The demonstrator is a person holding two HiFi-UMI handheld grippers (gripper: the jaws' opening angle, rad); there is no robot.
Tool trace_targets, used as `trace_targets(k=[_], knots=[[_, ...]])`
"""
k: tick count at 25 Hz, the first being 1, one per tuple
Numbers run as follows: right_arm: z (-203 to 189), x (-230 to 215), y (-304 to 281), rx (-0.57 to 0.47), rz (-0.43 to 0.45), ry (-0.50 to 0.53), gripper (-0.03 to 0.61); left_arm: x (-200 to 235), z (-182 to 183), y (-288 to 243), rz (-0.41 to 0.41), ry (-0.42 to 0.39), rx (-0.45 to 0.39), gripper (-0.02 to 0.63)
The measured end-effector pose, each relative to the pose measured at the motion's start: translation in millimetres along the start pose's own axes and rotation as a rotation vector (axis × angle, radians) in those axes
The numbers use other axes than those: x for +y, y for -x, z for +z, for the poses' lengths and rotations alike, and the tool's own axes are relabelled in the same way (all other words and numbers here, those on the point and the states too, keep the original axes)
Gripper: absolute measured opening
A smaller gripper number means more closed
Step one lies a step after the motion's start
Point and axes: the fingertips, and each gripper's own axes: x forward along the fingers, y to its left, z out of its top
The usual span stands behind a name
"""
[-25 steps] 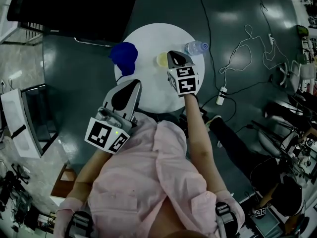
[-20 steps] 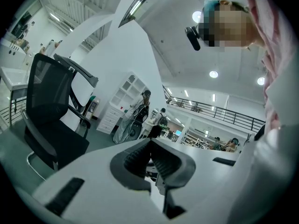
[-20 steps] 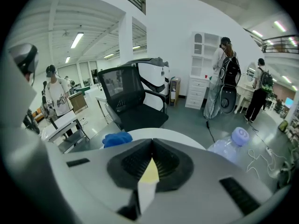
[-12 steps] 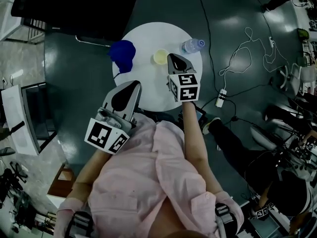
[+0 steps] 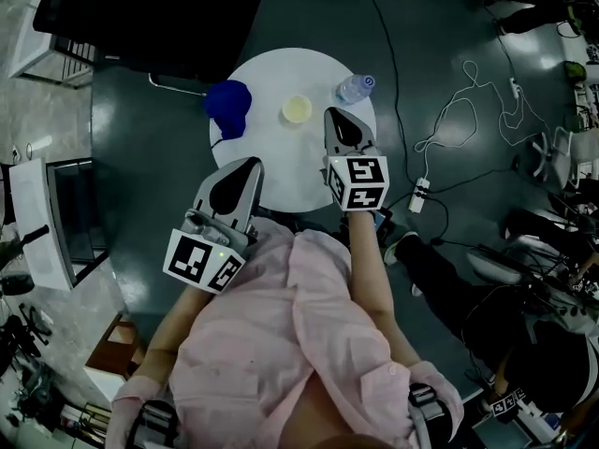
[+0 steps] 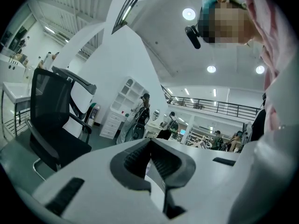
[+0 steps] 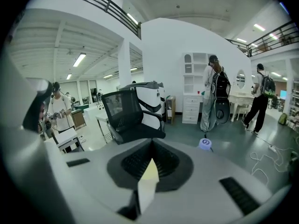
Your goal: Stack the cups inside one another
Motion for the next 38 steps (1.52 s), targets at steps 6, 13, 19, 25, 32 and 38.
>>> trace_targets(k=[6,13,19,25,32,38], knots=[[20,0,29,-0.084,0.008,-0.020,0.029,-14,-2,2,0.006,-0.026,-0.004,0.018],[25,-2,59,-0.139,0.011,-0.040,0.029,-30,-5,6,0.015,-0.048,-0.024,0.018],[23,-1,90,-0.178,0.024,-0.056,0.029,-50,-12,12,0.033,-0.050,-0.044,0.018],[28,1,116,-0.220,0.047,-0.044,0.029,-68,-23,15,0.041,-0.056,-0.052,0.018],[28,5,139,-0.251,0.077,-0.042,0.029,-80,-34,19,0.062,-0.064,-0.065,0.018],[18,13,157,-0.252,0.096,-0.054,0.029,-89,-40,19,0.053,-0.070,-0.066,0.018]])
